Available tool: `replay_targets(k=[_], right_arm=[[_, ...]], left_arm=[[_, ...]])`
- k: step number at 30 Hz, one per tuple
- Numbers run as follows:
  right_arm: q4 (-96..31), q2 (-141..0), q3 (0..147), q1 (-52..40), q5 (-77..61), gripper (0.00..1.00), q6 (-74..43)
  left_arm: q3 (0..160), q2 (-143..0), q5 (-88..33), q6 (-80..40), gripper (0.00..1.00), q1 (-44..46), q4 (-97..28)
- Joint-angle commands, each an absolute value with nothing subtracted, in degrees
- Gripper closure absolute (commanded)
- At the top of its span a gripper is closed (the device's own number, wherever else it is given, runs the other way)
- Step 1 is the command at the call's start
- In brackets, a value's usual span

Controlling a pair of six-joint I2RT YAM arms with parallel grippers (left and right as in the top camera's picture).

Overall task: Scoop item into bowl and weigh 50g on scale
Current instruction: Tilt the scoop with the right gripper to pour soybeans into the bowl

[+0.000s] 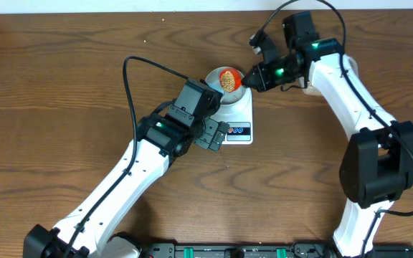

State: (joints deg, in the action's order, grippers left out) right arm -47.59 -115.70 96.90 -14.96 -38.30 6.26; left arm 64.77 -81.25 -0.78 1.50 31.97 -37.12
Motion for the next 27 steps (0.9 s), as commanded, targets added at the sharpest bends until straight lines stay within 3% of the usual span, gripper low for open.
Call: replay_targets(k=[1, 27], right_arm=[[-47.53, -113.67, 96.99, -15.49, -37.58, 0.99, 8.71], [-47.79, -110.54, 97.01, -15.81, -35.44, 0.99, 13.91]], left_arm=[[64.95, -81.30, -0.80, 1.41, 0.02, 31.79, -37.26], [64.95, -81.30, -0.80, 1.41, 0.02, 31.79, -37.28]])
